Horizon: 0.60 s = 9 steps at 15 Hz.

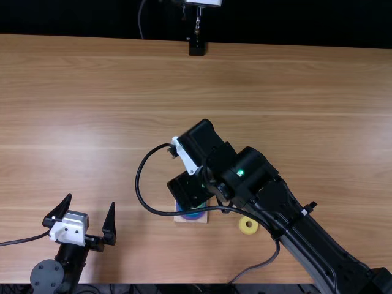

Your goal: Build the Hanoi tower: stack the rings onto the peg from bottom to top in this color order: purple, dark blue, light blue, dark green, light green, yellow, orange.

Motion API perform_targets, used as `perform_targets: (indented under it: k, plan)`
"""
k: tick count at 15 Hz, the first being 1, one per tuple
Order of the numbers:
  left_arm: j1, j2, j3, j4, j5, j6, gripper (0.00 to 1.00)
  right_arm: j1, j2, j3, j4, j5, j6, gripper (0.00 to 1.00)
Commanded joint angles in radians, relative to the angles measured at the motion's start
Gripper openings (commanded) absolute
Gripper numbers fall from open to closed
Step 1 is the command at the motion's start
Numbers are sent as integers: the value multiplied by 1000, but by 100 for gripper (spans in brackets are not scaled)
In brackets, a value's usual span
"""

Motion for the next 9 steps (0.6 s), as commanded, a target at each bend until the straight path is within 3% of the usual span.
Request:
perform_targets:
  k: [1,5,6,9]
  plan:
    - [0,-12,-50,-15,21,6,100,-4,3,19,36,0,9,100]
    - [0,-12,-50,-15,21,6,100,-104,-3,-24,262,3,18,100]
    - [0,-12,-50,-15,21,6,100,-142,-6,-45,303,13,16,100]
    - [0,-12,-50,-15,21,6,100,-224,-112,-202,402,167,-8,100]
